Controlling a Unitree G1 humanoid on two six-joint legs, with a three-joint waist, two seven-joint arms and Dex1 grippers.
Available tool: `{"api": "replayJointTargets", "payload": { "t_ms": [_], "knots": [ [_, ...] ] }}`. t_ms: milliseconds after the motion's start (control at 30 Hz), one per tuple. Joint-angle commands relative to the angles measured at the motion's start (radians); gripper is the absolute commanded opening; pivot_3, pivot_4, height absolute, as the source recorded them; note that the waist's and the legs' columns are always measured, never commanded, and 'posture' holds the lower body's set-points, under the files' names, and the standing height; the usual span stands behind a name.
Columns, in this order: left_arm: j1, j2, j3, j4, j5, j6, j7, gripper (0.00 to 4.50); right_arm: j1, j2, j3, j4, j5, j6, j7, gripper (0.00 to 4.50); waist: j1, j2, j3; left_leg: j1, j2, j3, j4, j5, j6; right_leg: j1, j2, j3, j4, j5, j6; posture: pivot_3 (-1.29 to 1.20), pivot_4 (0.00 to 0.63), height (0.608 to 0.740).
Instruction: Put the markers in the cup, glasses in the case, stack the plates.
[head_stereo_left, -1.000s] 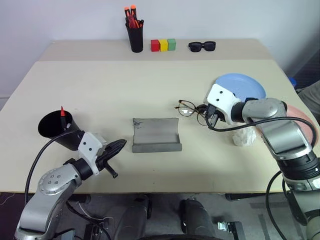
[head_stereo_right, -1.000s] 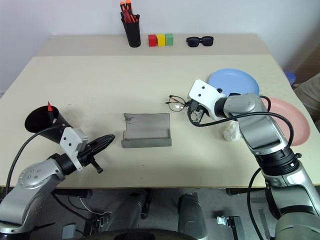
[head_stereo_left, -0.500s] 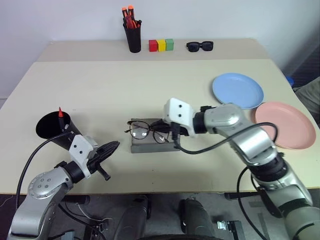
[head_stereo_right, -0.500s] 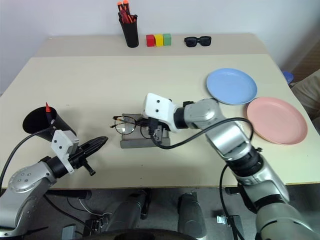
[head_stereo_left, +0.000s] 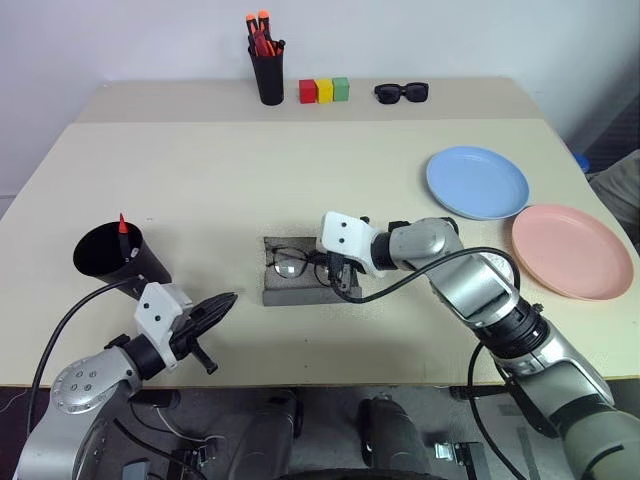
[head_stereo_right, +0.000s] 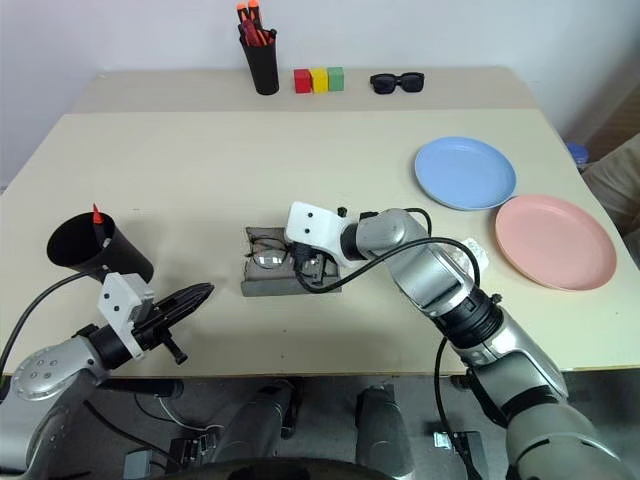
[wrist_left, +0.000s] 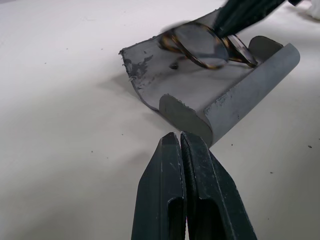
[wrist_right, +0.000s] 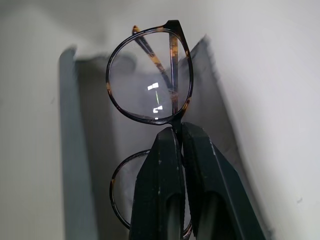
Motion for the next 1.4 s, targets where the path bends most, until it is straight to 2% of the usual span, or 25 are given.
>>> {"api": "replayJointTargets", "payload": {
  "t_ms": [33, 400, 500, 600, 833, 900, 967, 1067, 1200, 1400],
  "knots": [
    [-0.007, -0.001, 0.006, -0.051, -0.003, 0.004, 0.017, 0.03, -0.001, -0.001, 0.001, -0.056, -0.006, -0.010, 0.019, 0.06, -0.002, 0.000, 0.000, 0.000, 0.000, 0.000, 0.000, 0.000, 0.000, 0.000, 0.000, 0.000, 0.000, 0.000, 0.000, 0.00, 0.150, 0.740],
    [-0.049, 0.011, -0.002, -0.089, -0.010, 0.073, 0.039, 0.03, 0.014, 0.014, -0.004, -0.050, -0.028, 0.011, 0.010, 0.06, -0.014, 0.000, 0.000, 0.000, 0.000, 0.000, 0.000, 0.000, 0.000, 0.000, 0.000, 0.000, 0.003, 0.000, 0.000, 0.00, 0.150, 0.740],
    [-0.047, 0.010, -0.005, -0.085, -0.006, 0.068, 0.037, 0.03, 0.009, 0.025, -0.007, -0.037, -0.035, 0.010, -0.002, 1.01, -0.014, 0.000, 0.000, 0.000, 0.000, 0.000, 0.000, 0.000, 0.000, 0.000, 0.000, 0.000, 0.004, 0.000, 0.000, 0.00, 0.150, 0.740],
    [-0.043, 0.009, -0.007, -0.078, -0.001, 0.061, 0.034, 0.03, 0.011, 0.033, -0.015, -0.042, -0.031, 0.005, -0.004, 2.45, -0.014, 0.000, 0.000, 0.000, 0.000, 0.000, 0.000, 0.000, 0.000, 0.000, 0.000, 0.000, 0.004, 0.000, 0.000, 0.00, 0.150, 0.740],
    [-0.084, 0.006, -0.004, -0.065, -0.036, 0.099, 0.037, 0.03, 0.008, 0.029, -0.097, -0.096, 0.037, 0.012, 0.020, 2.45, -0.012, 0.000, 0.000, 0.000, 0.000, 0.000, 0.000, 0.000, 0.000, 0.000, 0.000, 0.000, 0.004, 0.000, 0.000, 0.00, 0.150, 0.740],
    [-0.162, -0.018, 0.006, -0.057, -0.132, 0.195, 0.069, 0.01, 0.023, -0.001, -0.155, -0.125, 0.075, -0.010, 0.044, 2.49, -0.009, 0.000, 0.000, 0.000, 0.000, -0.001, 0.000, 0.000, 0.000, 0.000, 0.000, 0.000, 0.004, 0.000, 0.000, 0.00, 0.150, 0.740],
    [-0.235, -0.029, 0.001, -0.043, -0.162, 0.258, 0.104, 0.01, 0.036, -0.024, -0.189, -0.141, 0.097, -0.023, 0.058, 2.49, -0.005, -0.001, 0.000, 0.000, -0.001, -0.002, 0.001, 0.000, 0.000, 0.000, 0.000, -0.001, 0.004, 0.000, 0.001, 0.00, 0.150, 0.740],
    [-0.425, -0.040, -0.062, 0.046, -0.078, 0.307, 0.186, 0.01, 0.076, -0.084, -0.235, -0.155, 0.108, -0.058, 0.074, 2.49, -0.005, -0.001, 0.000, 0.001, -0.001, -0.002, 0.001, 0.000, 0.000, 0.001, 0.000, -0.001, 0.005, 0.001, 0.003, 0.00, 0.150, 0.740],
    [-0.677, -0.084, -0.122, 0.213, -0.066, 0.416, 0.240, 0.01, 0.143, -0.154, -0.289, -0.163, 0.117, -0.123, 0.084, 2.49, 0.004, -0.002, 0.000, 0.001, -0.001, -0.001, 0.002, 0.001, 0.000, 0.002, 0.001, -0.002, 0.005, 0.002, 0.004, 0.00, 0.150, 0.740],
    [-0.957, -0.097, -0.289, 0.437, -0.046, 0.593, 0.145, 0.01, 0.280, -0.241, -0.382, -0.234, 0.135, -0.146, 0.073, 2.49, 0.007, -0.003, 0.001, 0.000, -0.002, 0.000, 0.002, 0.001, 0.000, 0.001, 0.001, -0.002, 0.007, 0.002, 0.006, 0.00, 0.150, 0.740]
  ]
}}
